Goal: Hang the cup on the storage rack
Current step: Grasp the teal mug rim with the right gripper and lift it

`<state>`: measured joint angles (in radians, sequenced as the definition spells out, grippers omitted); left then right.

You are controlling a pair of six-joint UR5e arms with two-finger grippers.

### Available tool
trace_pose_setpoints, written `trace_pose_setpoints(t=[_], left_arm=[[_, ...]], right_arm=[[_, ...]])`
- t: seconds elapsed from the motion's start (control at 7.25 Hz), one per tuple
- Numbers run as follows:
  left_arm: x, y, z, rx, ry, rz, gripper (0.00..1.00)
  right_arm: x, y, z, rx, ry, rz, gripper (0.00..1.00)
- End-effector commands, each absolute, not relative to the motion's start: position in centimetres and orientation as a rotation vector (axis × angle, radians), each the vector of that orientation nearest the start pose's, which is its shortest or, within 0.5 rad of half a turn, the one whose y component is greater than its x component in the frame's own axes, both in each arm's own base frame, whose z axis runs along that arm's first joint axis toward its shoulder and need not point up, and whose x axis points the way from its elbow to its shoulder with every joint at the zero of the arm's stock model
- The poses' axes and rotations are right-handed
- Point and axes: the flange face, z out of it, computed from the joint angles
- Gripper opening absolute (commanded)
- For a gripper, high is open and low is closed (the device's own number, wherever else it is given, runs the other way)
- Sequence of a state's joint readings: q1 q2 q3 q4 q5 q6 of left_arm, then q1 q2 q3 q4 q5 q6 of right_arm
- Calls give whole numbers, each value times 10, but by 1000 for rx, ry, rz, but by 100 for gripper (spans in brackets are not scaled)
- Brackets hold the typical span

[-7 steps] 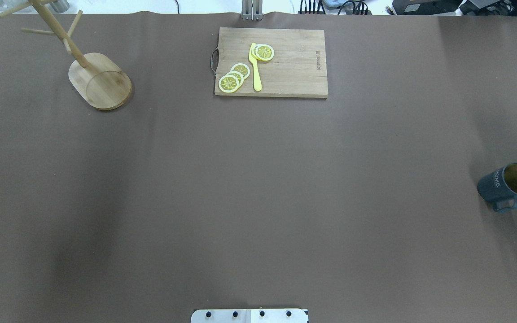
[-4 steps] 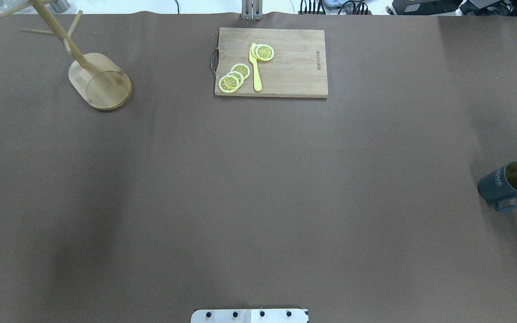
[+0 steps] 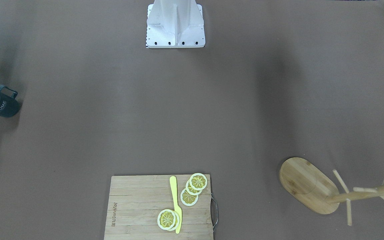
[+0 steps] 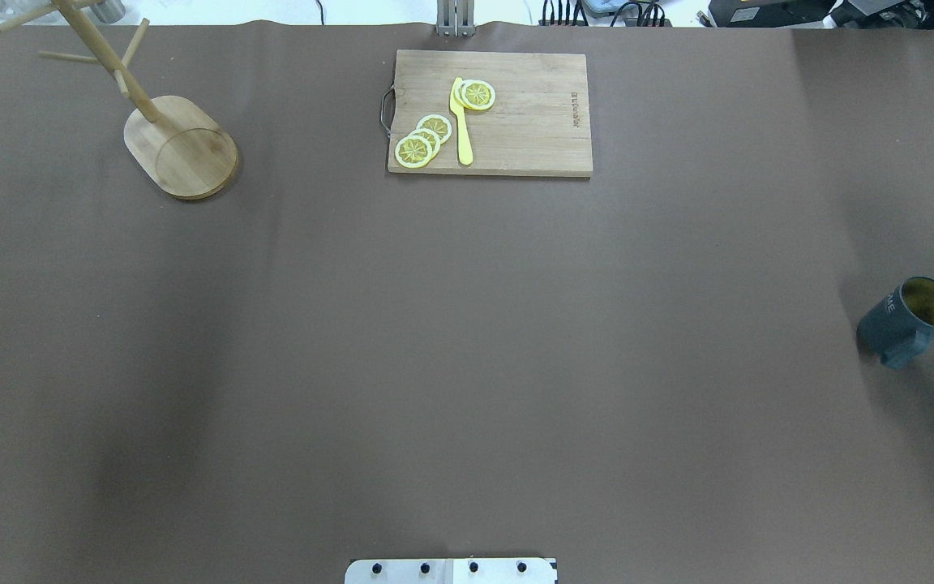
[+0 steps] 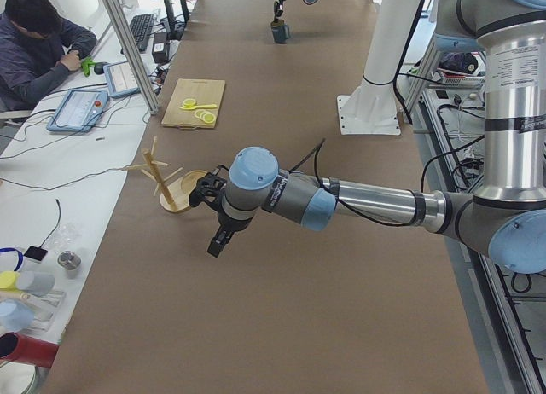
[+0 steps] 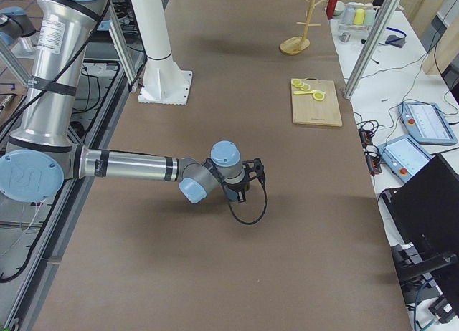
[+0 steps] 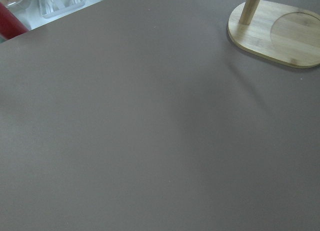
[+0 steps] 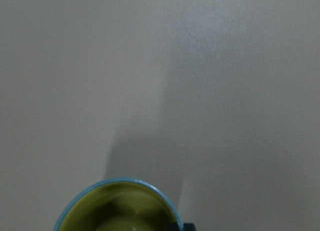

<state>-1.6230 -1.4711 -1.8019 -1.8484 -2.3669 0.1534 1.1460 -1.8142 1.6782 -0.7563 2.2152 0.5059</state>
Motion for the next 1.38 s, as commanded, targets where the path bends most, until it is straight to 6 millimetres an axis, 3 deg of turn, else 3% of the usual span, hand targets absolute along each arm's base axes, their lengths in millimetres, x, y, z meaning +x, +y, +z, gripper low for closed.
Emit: trace_pose_setpoints(t=[0.0,0.28,0.83,0.97,1.24], left_arm=[[-86,-462,560,464,741,256,99],[-86,-462,559,465,742,257,99],[-86,-462,560,462,743,254,99],[-86,-462,560,461,745,248,99],[-86,-462,560,459,745,247,99]], right_arm=[[-104,-409,615,323,-856,-146,0],[-110,-421,587,312,-893,-94,0],[-138,-487,518,250,-932,124,0],[-142,-495,505,229,-957,202,0],[-157,-490,475,216,-992,275,0]])
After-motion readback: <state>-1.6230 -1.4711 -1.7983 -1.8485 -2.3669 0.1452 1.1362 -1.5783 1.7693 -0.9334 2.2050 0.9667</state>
